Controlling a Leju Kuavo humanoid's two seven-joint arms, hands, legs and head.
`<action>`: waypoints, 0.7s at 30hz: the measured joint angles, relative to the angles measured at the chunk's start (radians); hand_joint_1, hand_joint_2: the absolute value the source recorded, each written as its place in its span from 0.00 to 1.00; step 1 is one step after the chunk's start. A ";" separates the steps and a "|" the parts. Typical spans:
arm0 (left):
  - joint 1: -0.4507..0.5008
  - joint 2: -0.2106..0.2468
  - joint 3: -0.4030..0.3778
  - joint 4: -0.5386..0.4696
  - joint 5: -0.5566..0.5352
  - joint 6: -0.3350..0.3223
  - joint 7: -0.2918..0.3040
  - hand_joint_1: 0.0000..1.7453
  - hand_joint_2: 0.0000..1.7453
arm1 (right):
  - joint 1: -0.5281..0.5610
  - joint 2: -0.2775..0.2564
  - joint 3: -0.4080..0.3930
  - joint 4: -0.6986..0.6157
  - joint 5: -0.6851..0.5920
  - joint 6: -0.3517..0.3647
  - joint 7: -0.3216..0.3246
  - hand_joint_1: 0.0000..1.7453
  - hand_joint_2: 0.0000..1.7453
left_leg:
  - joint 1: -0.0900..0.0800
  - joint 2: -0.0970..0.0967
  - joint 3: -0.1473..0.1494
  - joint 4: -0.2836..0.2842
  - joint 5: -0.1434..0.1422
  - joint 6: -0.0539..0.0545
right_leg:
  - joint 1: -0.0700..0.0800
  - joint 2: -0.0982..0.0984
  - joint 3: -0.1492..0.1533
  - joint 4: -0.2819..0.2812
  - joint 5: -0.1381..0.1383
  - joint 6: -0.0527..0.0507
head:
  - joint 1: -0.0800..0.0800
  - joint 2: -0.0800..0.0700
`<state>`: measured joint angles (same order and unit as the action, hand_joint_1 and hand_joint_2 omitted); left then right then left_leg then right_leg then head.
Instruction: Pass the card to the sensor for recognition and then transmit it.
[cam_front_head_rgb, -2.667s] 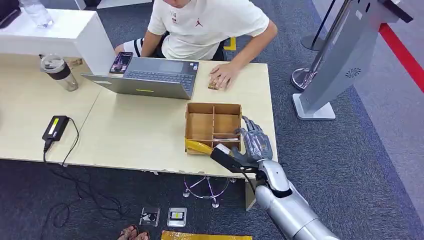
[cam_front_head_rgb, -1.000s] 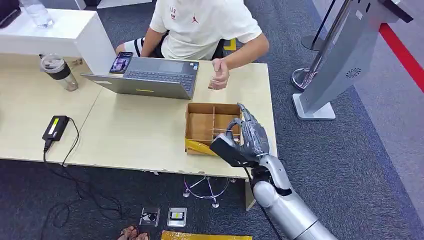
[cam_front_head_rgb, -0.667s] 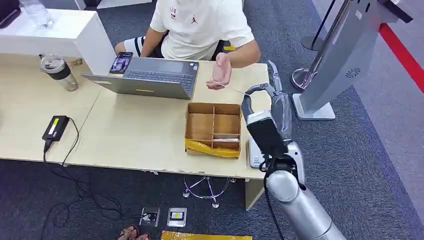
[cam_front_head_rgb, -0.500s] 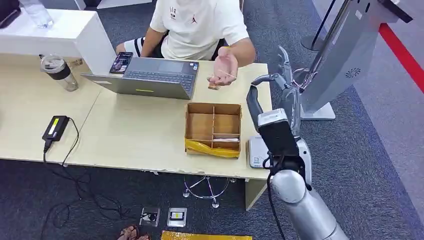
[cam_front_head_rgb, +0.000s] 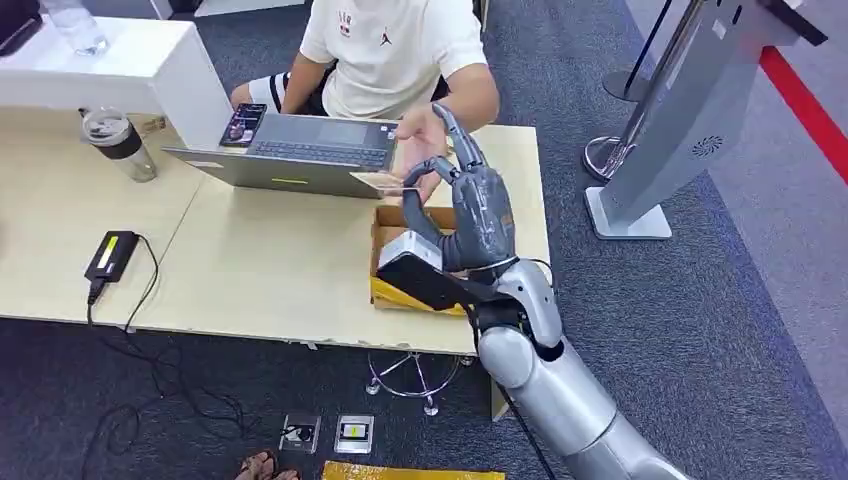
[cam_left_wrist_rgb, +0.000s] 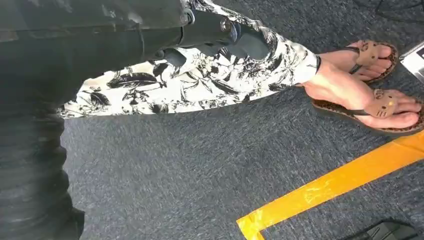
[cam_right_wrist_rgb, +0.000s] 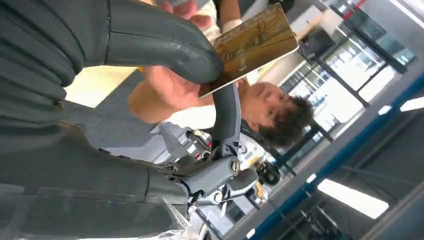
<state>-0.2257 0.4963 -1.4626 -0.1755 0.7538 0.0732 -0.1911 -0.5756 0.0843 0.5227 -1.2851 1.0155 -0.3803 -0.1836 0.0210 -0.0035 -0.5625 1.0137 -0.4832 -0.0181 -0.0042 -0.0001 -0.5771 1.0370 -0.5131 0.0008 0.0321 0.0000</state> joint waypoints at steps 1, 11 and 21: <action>0.000 0.000 0.000 0.000 -0.001 0.000 0.000 0.00 1.00 | -0.001 0.003 0.005 0.014 0.004 0.000 0.002 1.00 1.00 | 0.000 0.000 0.000 0.000 0.000 0.000 | 0.000 0.000 0.000 0.000 0.000 0.000 | 0.000 0.000; -0.001 0.000 0.000 0.000 -0.011 0.000 0.000 0.00 1.00 | -0.041 0.043 0.066 0.174 0.086 -0.064 0.013 1.00 1.00 | 0.000 0.000 0.000 0.000 0.000 0.000 | 0.000 0.000 0.000 0.000 0.000 0.000 | 0.000 0.000; -0.001 0.001 -0.001 -0.001 -0.023 -0.001 0.000 0.00 1.00 | -0.048 0.038 0.091 0.262 0.128 -0.092 0.055 0.00 1.00 | 0.000 0.000 0.000 0.000 0.000 0.000 | 0.000 0.000 0.000 0.000 0.000 0.000 | 0.000 0.000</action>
<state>-0.2264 0.4974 -1.4633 -0.1766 0.7305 0.0725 -0.1911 -0.6236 0.1228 0.6134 -1.0227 1.1437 -0.4727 -0.1282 0.0209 -0.0033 -0.5621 1.0137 -0.4832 -0.0182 -0.0043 0.0002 -0.5775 1.0369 -0.5130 0.0008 0.0317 0.0000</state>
